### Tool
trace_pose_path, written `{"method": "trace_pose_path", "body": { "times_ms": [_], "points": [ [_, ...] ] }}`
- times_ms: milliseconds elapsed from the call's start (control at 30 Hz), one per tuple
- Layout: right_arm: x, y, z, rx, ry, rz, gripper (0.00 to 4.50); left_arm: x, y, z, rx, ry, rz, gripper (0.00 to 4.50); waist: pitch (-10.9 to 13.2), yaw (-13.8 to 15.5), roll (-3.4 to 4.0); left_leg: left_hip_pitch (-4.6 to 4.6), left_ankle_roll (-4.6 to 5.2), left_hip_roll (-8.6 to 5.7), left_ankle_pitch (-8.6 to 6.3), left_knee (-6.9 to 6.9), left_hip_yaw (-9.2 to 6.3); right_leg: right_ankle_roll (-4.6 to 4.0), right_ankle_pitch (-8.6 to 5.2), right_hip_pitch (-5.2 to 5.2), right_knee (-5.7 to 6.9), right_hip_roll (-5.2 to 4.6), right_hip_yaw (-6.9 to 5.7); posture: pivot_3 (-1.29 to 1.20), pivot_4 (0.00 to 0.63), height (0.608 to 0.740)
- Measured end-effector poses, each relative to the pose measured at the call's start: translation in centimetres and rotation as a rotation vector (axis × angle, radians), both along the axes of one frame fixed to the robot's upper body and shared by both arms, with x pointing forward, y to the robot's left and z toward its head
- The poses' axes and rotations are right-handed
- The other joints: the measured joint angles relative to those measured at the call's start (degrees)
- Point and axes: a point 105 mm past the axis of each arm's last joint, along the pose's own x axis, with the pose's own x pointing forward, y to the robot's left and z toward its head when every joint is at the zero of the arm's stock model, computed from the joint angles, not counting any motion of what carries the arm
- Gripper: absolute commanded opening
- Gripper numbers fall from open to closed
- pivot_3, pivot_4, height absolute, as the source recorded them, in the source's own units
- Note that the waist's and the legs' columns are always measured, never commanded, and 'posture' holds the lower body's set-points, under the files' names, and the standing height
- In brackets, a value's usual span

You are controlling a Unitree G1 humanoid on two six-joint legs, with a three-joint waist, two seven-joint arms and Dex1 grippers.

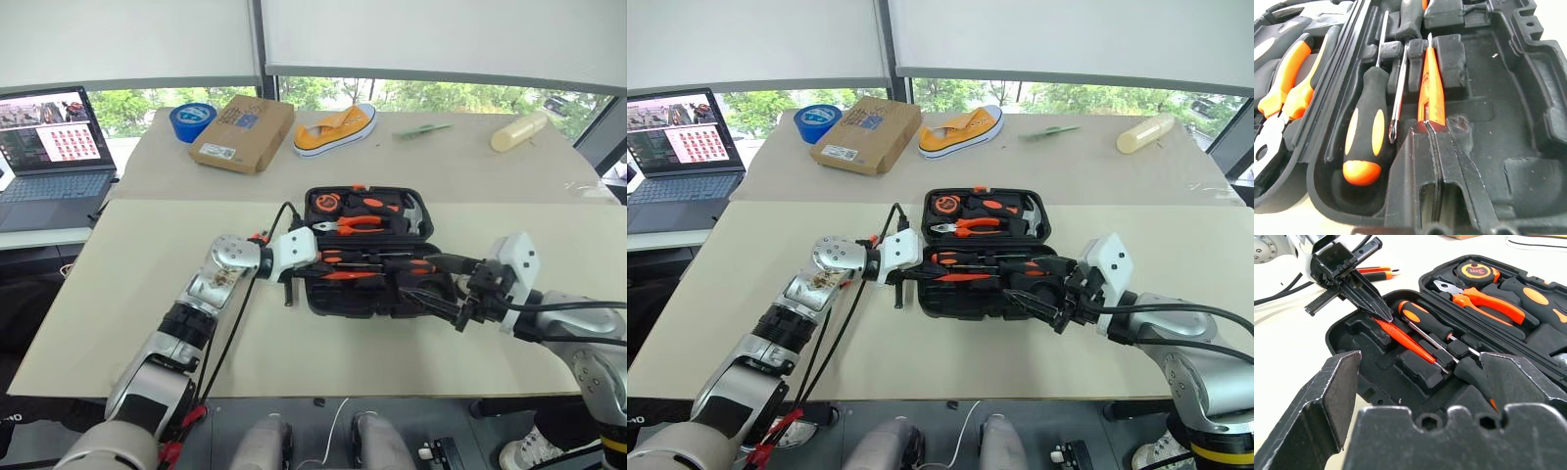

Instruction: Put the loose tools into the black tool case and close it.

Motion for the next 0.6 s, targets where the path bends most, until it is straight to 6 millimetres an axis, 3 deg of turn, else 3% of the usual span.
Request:
{"method": "trace_pose_path", "body": {
  "times_ms": [600],
  "points": [
    [0.14, 0.03, 0.05, -0.002, -0.007, -0.004, 4.50, 0.31, -0.10, -0.32, 0.046, 0.022, -0.006, 0.02, -0.44, -0.03, 0.01, 0.25, 0.01, 0.00, -0.01, -0.01, 0.00, 0.00, 0.00, 0.18, -0.02, -0.01, 0.01, 0.00, 0.150, 0.735]
  ]
}}
